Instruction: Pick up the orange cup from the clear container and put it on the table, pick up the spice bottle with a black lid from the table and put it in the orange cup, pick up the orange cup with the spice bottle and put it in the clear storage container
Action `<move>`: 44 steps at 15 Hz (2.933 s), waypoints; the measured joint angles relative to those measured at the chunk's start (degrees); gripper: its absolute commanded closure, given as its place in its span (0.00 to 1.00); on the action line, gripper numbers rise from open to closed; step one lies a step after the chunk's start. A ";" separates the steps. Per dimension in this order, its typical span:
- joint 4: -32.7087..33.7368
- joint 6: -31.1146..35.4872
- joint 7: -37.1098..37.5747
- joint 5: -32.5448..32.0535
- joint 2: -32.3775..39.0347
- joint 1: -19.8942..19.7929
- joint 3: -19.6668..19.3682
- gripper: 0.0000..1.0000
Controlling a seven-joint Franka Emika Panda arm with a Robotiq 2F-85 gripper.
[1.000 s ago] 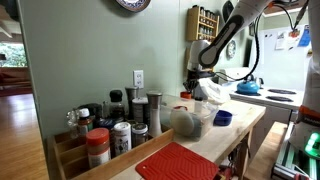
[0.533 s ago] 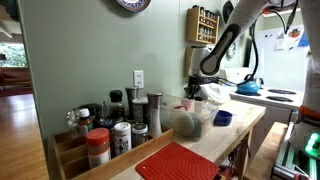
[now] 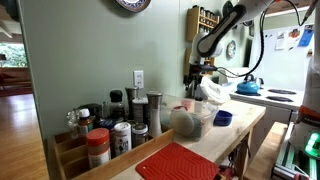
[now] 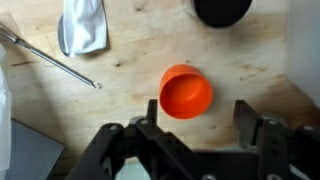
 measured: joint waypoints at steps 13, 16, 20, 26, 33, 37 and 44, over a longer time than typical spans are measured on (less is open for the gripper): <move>-4.08 -15.35 -11.52 15.21 -2.34 -0.82 1.51 0.00; -4.25 -12.83 -11.54 16.01 -0.78 -0.82 1.98 0.00; -4.33 -7.85 -11.58 16.01 0.79 -0.82 2.55 0.05; -4.34 -6.63 -11.59 15.31 2.57 -0.82 2.87 0.39; -4.15 -6.34 -11.60 14.65 3.35 -0.87 2.88 0.70; -2.88 -6.91 -11.61 12.41 2.88 -0.87 2.89 0.70; 7.73 -16.36 -12.00 7.28 -0.56 -0.86 3.11 0.70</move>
